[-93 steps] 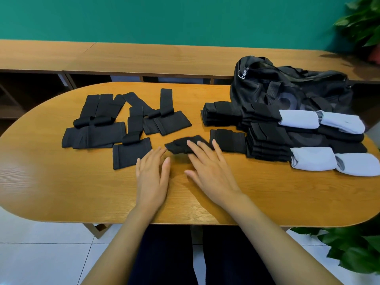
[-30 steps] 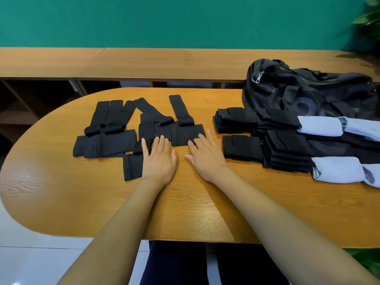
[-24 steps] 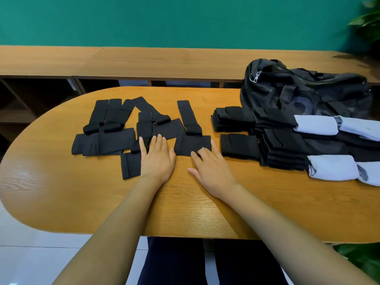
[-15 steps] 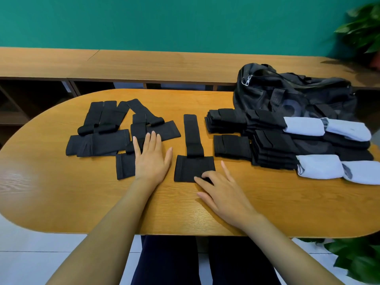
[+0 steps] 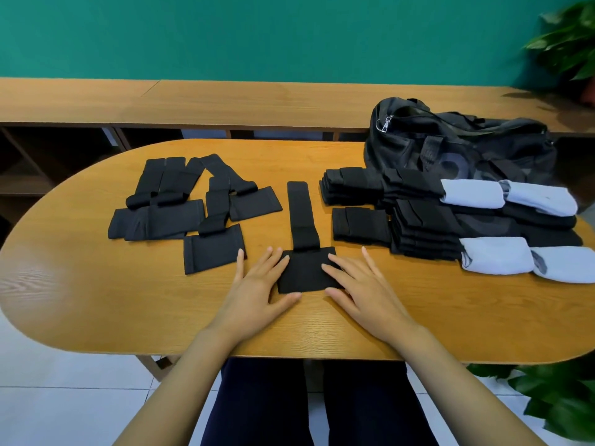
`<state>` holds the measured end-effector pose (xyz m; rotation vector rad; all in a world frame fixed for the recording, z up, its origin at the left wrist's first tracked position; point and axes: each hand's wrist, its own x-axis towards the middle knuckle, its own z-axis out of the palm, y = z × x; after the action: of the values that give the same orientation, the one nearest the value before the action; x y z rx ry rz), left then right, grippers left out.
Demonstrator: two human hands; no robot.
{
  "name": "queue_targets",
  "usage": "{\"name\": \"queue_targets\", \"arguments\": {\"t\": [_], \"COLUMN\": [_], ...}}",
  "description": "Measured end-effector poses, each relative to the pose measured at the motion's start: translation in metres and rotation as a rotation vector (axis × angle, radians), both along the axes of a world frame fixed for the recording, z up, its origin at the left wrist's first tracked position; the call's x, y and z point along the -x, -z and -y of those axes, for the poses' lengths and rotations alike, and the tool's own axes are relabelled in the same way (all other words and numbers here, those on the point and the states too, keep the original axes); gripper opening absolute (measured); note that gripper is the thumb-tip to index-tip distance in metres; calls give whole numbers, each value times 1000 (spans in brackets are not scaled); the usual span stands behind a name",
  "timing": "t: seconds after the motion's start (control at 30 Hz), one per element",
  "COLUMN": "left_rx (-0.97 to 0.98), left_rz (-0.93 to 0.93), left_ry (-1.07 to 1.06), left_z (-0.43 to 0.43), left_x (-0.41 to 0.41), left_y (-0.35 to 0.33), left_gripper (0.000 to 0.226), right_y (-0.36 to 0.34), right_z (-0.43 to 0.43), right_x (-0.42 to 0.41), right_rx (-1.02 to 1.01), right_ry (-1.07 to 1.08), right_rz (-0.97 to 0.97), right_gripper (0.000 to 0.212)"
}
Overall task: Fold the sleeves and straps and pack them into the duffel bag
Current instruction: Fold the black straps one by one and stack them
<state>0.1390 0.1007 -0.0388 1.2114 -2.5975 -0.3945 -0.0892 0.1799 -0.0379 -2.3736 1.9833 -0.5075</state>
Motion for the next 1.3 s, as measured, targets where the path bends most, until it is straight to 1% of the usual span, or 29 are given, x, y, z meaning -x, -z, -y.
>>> {"name": "queue_targets", "arguments": {"t": [0.1, 0.17, 0.3, 0.43, 0.5, 0.57, 0.67, 0.77, 0.83, 0.93, 1.0, 1.13, 1.23, 1.3], "left_rx": [50, 96, 174, 181, 178, 183, 236, 266, 256, 270, 261, 161, 101, 56], "left_rz": [-71, -79, -110, -172, -198, -206, -199, -217, -263, -349, -412, -516, -577, -588], "left_ry": [0, 19, 25, 29, 24, 26, 60, 93, 103, 103, 61, -126, -237, -281], "left_z": [-7, -9, -12, -13, -12, -13, -15, -18, -20, -27, -32, -39, -38, -34], "left_x": [-4, -4, -3, -6, -6, -6, -6, -7, -9, -10, -9, -1, 6, 10], "left_y": [1, 1, 3, 5, 5, 5, 3, 1, 1, 3, 4, -2, -8, -12], "left_gripper": [77, 75, 72, 71, 70, 70, 65, 60, 57, 46, 42, 43, 33, 33], "right_y": [1, 1, 2, 5, 4, 3, 3, 0, 0, -1, -4, -14, -26, -31], "right_z": [-4, -5, -8, -9, -9, -10, -10, -12, -15, -22, -24, -18, -10, -2], "right_x": [1, 0, 1, 3, 2, 1, 0, 0, -2, -4, -4, -6, -11, -14], "right_rx": [57, 79, 88, 120, 152, 196, 261, 264, 243, 218, 219, 245, 219, 181], "right_ry": [26, 33, -20, -33, -35, -36, -42, -9, 27, 52, 59, 113, 176, 206], "right_rz": [53, 86, 55, 51, 62, 84, 113, 173, 221, 283, 308, 423, 466, 464], "right_gripper": [61, 61, 64, 63, 58, 48, 37, 34, 35, 35, 35, 34, 44, 47]}}
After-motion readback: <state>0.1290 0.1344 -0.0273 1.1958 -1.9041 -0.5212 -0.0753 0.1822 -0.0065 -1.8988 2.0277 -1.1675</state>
